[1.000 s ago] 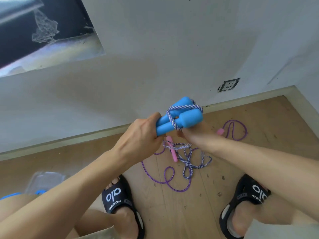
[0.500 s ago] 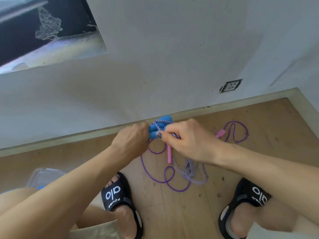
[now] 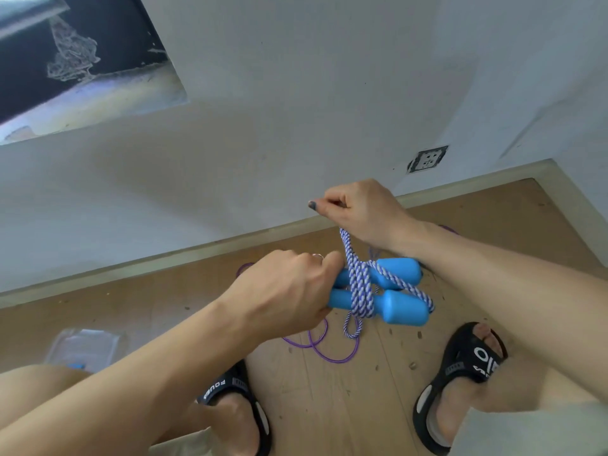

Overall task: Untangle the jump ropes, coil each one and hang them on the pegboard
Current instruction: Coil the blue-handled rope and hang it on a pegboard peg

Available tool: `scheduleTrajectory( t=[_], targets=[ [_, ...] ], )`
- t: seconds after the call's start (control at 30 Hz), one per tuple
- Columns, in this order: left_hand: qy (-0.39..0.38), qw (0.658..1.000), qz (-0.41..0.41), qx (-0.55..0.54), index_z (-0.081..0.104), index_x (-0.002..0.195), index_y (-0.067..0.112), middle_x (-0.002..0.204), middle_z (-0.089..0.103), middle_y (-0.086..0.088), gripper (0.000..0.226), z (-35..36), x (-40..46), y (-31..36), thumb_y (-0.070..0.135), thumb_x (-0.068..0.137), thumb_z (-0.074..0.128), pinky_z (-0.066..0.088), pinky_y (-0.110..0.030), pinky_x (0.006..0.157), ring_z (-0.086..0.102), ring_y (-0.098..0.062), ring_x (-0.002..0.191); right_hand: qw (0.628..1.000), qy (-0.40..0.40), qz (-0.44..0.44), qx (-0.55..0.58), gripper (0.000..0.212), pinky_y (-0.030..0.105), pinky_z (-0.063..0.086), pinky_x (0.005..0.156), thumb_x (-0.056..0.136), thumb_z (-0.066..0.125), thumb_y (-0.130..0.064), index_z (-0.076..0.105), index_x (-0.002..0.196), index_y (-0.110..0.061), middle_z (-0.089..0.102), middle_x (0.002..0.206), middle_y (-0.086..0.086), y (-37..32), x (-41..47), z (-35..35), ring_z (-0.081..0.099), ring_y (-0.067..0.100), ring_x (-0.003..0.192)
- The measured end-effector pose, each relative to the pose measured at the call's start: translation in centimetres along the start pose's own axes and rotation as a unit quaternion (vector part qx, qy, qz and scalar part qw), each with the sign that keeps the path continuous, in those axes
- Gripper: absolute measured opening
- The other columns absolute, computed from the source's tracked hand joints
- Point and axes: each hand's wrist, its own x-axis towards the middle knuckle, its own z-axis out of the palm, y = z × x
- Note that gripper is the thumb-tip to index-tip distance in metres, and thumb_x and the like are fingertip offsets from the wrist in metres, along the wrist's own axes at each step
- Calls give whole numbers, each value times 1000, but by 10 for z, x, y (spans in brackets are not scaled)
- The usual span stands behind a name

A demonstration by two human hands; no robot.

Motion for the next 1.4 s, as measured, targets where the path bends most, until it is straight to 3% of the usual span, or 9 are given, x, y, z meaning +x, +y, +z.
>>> scheduleTrajectory(
  t=[0.13, 0.23, 0.43, 0.63, 0.77, 0.9, 1.1, 1.27, 1.4],
  targets=[
    [69, 992, -31, -104, 50, 98, 21, 72, 61, -1, 24, -5, -1, -15, 27, 80, 64, 34, -33, 52, 54, -34, 62, 973, -118, 161, 119, 35, 24, 47, 63, 98, 59, -37, 56, 70, -16, 53, 62, -7, 70, -24, 45, 57, 11, 62],
    [92, 979, -94, -155, 39, 82, 30, 58, 47, 8, 30, -3, 3, -25, 25, 80, 68, 28, -30, 53, 43, -20, 51, 934, -213, 238, 160, 19, 36, 55, 88, 87, 71, -42, 61, 101, -36, 64, 95, -16, 97, -53, 81, 64, 10, 92],
    [85, 942, -249, -207, 43, 69, 22, 60, 49, 6, 27, 15, 18, -52, 23, 83, 66, 26, -19, 46, 44, -9, 53, 968, -1, 115, 221, 27, 26, 34, 51, 105, 35, -23, 44, 80, -20, 45, 60, 6, -25, -70, 49, 42, 13, 49],
    [67, 901, -348, -250, 51, 70, 20, 64, 53, 3, 20, 25, 24, -67, 25, 87, 62, 31, -25, 46, 48, -17, 56, 989, -68, 36, 127, 40, 30, 26, 51, 102, 49, -33, 45, 66, -16, 47, 54, -1, -25, -78, 48, 38, 12, 51],
    [27, 909, -354, -219, 57, 82, 15, 71, 57, 0, 8, 34, 22, -76, 20, 86, 61, 35, -28, 49, 51, -16, 60, 970, -150, 73, 178, 46, 30, 42, 54, 103, 41, -42, 59, 70, -15, 68, 67, 7, -30, -77, 44, 49, 6, 50],
    [24, 914, -357, -193, 51, 80, 18, 75, 57, -2, 10, 41, 21, -78, 19, 86, 59, 36, -29, 52, 53, -21, 64, 938, -184, 138, 261, 46, 49, 53, 69, 103, 40, -38, 61, 72, -11, 59, 59, 5, -24, -71, 39, 58, 22, 57],
    [13, 910, -377, -170, 53, 86, 14, 81, 59, -6, 7, 43, 18, -89, 19, 86, 58, 34, -29, 52, 53, -23, 67, 953, -181, 111, 215, 44, 17, 31, 48, 101, 49, -41, 66, 74, -10, 43, 48, -11, -27, -69, 26, 43, 3, 41],
    [25, 888, -406, -215, 59, 91, 13, 76, 57, -2, 11, 35, 24, -94, 23, 88, 59, 33, -26, 49, 52, -21, 68, 967, -149, 116, 172, 21, 20, 36, 46, 98, 55, -41, 49, 110, -25, 59, 68, -3, -19, -71, 30, 49, 5, 44],
    [22, 884, -410, -225, 59, 92, 13, 75, 55, 0, 12, 36, 24, -94, 24, 90, 58, 32, -25, 48, 51, -15, 63, 976, -122, 86, 156, 9, 26, 31, 42, 102, 49, -26, 47, 109, -30, 59, 59, 7, -15, -73, 32, 39, 8, 38]
  ],
)
